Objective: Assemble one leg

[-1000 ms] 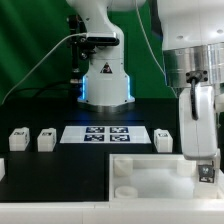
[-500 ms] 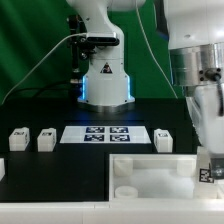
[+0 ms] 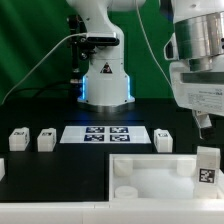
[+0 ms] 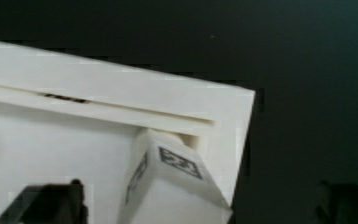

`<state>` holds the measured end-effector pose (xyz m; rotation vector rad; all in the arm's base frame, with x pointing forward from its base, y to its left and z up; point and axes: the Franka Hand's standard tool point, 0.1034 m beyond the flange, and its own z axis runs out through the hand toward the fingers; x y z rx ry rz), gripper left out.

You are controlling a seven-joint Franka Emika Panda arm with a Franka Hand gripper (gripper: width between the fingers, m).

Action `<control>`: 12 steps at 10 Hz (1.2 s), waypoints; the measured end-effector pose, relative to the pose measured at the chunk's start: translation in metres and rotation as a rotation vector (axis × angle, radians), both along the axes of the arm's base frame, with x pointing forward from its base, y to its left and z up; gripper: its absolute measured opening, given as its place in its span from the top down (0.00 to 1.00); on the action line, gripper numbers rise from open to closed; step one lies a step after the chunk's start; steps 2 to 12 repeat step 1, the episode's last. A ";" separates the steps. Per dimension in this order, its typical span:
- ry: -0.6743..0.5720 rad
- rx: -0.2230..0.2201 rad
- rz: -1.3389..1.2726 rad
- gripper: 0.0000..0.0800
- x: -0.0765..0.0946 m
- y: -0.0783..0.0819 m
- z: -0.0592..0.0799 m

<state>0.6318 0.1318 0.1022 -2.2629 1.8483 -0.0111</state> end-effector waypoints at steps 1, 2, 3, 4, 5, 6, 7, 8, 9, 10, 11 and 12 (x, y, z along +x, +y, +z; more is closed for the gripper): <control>0.000 0.000 0.000 0.19 0.000 0.000 0.000; 0.000 0.000 0.000 0.19 0.000 0.000 0.000; 0.000 0.000 0.000 0.19 0.000 0.000 0.000; 0.000 0.000 0.000 0.19 0.000 0.000 0.000; 0.000 0.000 0.000 0.19 0.000 0.000 0.000; 0.000 0.000 0.000 0.19 0.000 0.000 0.000; 0.000 0.000 0.000 0.19 0.000 0.000 0.000; 0.000 0.000 0.000 0.19 0.000 0.000 0.000; 0.000 0.000 0.000 0.19 0.000 0.000 0.000; 0.000 0.000 0.000 0.19 0.000 0.000 0.000; 0.000 0.000 0.000 0.19 0.000 0.000 0.000; 0.000 0.000 0.000 0.19 0.000 0.000 0.000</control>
Offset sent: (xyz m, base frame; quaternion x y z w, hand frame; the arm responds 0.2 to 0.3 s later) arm 0.0000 0.0000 0.0000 0.0000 0.0000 0.0000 1.0000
